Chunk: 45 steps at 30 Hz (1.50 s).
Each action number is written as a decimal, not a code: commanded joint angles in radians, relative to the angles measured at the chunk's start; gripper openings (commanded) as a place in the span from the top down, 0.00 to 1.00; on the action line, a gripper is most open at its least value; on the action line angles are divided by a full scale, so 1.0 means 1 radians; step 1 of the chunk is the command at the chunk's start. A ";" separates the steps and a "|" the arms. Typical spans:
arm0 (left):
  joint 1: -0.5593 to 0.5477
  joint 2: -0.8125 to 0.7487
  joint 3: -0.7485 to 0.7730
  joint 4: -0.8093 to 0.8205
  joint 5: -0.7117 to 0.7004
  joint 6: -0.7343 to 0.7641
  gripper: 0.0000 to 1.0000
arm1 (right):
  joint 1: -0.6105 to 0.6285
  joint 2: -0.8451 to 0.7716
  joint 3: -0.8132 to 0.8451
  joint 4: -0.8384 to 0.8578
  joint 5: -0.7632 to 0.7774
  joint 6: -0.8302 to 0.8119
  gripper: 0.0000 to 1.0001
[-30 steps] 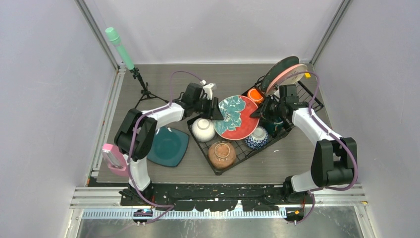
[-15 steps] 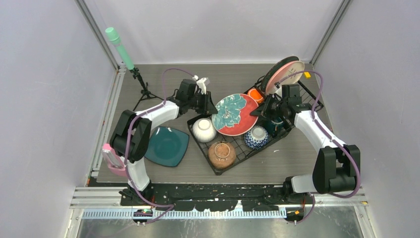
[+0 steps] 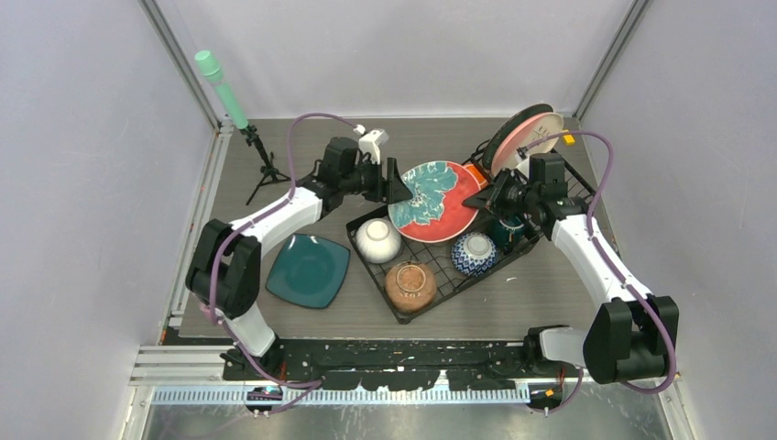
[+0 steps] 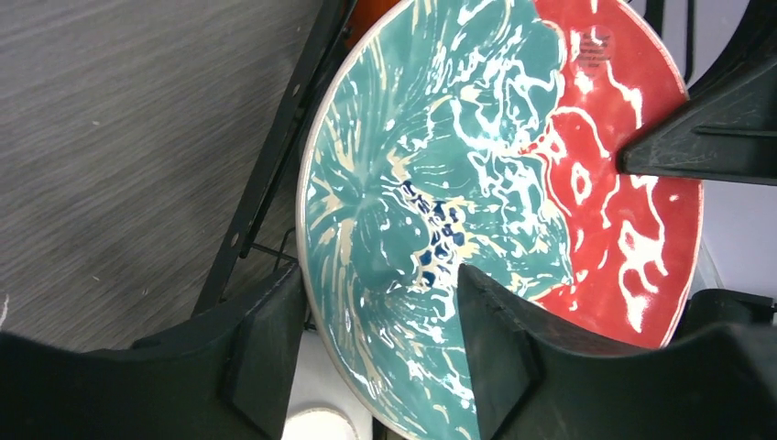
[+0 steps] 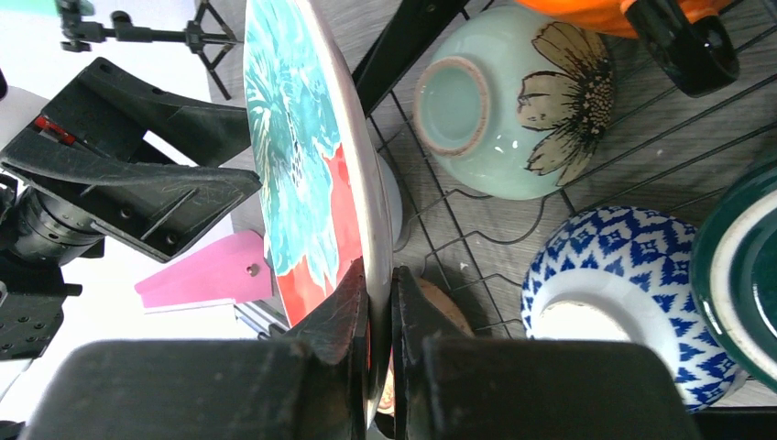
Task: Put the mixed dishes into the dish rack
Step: Pick up the plate from the dish rack.
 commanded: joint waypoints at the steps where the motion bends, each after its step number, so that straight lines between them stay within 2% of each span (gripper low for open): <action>1: -0.037 -0.095 0.001 0.031 0.134 -0.014 0.31 | 0.014 -0.099 0.074 0.262 -0.148 0.121 1.00; 8: 0.024 -0.174 -0.045 0.054 0.191 -0.081 0.24 | 0.014 -0.144 0.092 0.351 -0.213 0.180 1.00; 15: 0.038 -0.199 -0.048 0.083 0.294 -0.124 0.23 | 0.015 -0.154 0.112 0.408 -0.276 0.179 1.00; 21: 0.040 -0.227 -0.048 0.082 0.325 -0.132 0.48 | 0.015 -0.151 0.126 0.387 -0.293 0.134 1.00; 22: 0.041 -0.235 -0.049 0.081 0.320 -0.131 0.49 | 0.015 -0.151 0.127 0.374 -0.292 0.126 1.00; 23: 0.043 -0.243 -0.051 0.078 0.315 -0.127 0.48 | 0.015 -0.151 0.133 0.354 -0.290 0.105 1.00; 26: 0.052 -0.271 -0.061 0.063 0.283 -0.115 0.36 | 0.015 -0.154 0.138 0.307 -0.288 0.080 0.99; 30: 0.073 -0.315 -0.096 0.089 0.212 -0.131 0.29 | 0.015 -0.160 0.133 0.301 -0.287 0.073 1.00; 32: 0.085 -0.337 -0.120 0.130 0.190 -0.160 0.31 | 0.015 -0.163 0.128 0.305 -0.289 0.078 1.00; 33: 0.090 -0.342 -0.128 0.146 0.187 -0.171 0.33 | 0.015 -0.163 0.127 0.307 -0.290 0.079 1.00; 35: 0.095 -0.346 -0.128 0.159 0.194 -0.180 0.47 | 0.015 -0.163 0.123 0.323 -0.302 0.087 0.99; 39: 0.095 -0.328 -0.115 0.183 0.248 -0.207 0.54 | 0.015 -0.162 0.111 0.353 -0.335 0.107 1.00; 43: 0.095 -0.313 -0.109 0.222 0.276 -0.248 0.45 | 0.017 -0.163 0.102 0.393 -0.365 0.104 1.00; 45: 0.095 -0.312 -0.109 0.231 0.278 -0.258 0.47 | 0.017 -0.165 0.101 0.400 -0.376 0.100 1.00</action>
